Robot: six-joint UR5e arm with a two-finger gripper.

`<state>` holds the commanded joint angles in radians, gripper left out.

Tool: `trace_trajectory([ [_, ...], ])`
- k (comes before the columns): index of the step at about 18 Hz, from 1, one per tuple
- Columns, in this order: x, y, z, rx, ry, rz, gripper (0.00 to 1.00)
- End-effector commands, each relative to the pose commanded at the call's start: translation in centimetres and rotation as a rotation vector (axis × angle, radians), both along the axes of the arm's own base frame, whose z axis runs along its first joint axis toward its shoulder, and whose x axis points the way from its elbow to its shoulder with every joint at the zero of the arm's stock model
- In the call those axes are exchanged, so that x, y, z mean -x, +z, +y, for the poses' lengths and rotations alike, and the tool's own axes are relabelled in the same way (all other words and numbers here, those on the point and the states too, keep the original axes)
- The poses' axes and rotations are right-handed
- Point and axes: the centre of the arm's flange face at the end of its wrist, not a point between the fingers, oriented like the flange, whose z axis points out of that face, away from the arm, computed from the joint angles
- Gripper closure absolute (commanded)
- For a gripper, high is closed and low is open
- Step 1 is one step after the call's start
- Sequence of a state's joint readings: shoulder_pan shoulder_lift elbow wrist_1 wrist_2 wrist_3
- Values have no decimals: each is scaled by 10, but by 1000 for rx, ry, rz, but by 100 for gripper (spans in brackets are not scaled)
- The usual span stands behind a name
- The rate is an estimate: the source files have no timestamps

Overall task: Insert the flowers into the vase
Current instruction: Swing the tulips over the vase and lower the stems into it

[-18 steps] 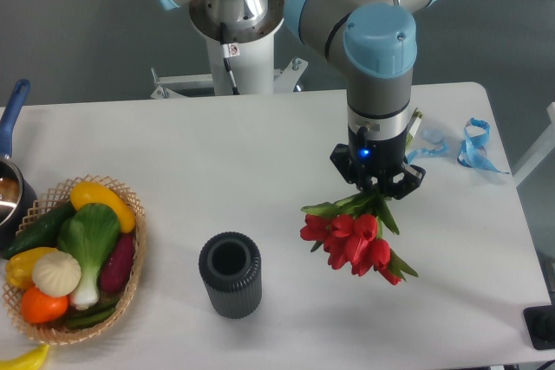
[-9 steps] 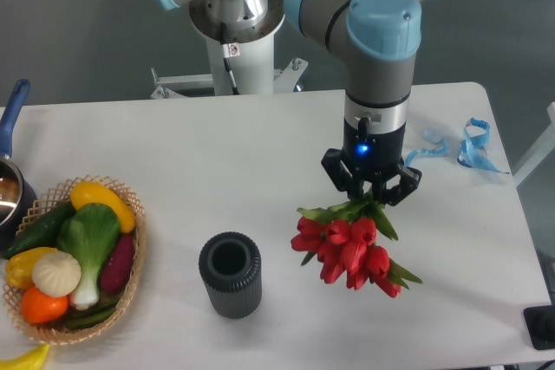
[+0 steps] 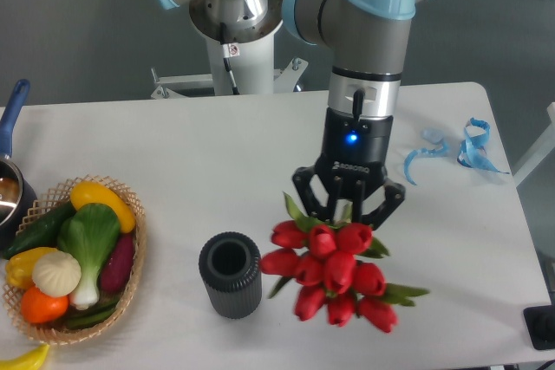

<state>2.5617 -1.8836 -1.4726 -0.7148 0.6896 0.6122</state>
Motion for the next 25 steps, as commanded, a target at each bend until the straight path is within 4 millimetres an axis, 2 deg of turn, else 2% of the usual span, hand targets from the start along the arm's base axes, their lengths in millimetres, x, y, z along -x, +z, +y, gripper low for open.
trace_trajectory([
  [5, 5, -3, 3, -76, -52, -51, 100],
  [9, 20, 1, -16, -229, -136, -143, 100],
  [12, 27, -12, -22, -295, -184, -153, 100],
  [14, 27, -26, -20, -322, -223, -122, 100],
  [22, 20, -34, -8, -328, -259, -99, 100],
  [25, 16, -43, 3, -337, -288, -102, 100],
])
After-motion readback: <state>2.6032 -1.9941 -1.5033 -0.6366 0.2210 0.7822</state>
